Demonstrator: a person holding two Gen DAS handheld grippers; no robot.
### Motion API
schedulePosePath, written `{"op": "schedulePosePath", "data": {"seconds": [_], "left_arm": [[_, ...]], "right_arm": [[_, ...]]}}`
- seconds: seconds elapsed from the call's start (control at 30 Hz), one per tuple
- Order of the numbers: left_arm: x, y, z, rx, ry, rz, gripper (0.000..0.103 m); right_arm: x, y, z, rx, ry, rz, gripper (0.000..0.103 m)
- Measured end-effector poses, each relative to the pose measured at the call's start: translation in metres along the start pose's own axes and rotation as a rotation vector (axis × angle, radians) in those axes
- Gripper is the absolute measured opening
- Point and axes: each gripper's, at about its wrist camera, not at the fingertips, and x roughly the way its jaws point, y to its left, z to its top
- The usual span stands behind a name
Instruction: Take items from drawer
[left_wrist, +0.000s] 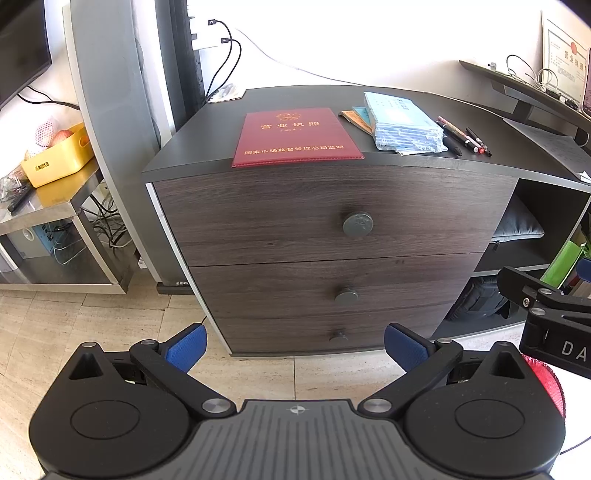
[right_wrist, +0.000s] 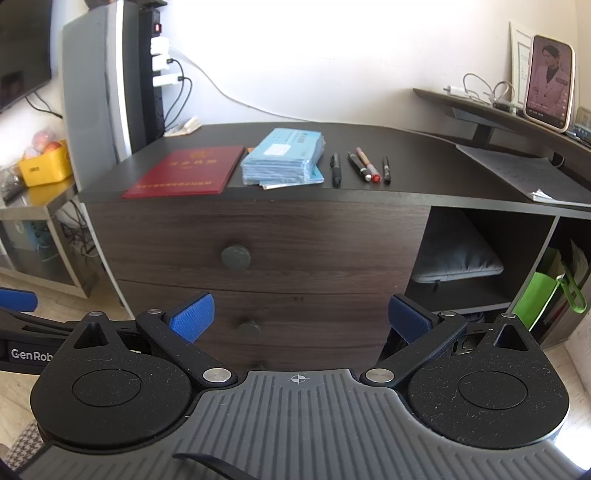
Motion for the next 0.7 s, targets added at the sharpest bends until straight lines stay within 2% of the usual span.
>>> {"op": "schedulePosePath", "data": {"seconds": [0.7], "left_arm": [[-0.0004, 0.0, -0.0001, -0.001, 0.001, 0.001, 0.102]], "right_arm": [[-0.0019, 0.0001, -0.0009, 0.0, 0.0, 0.002, 0.103]]}}
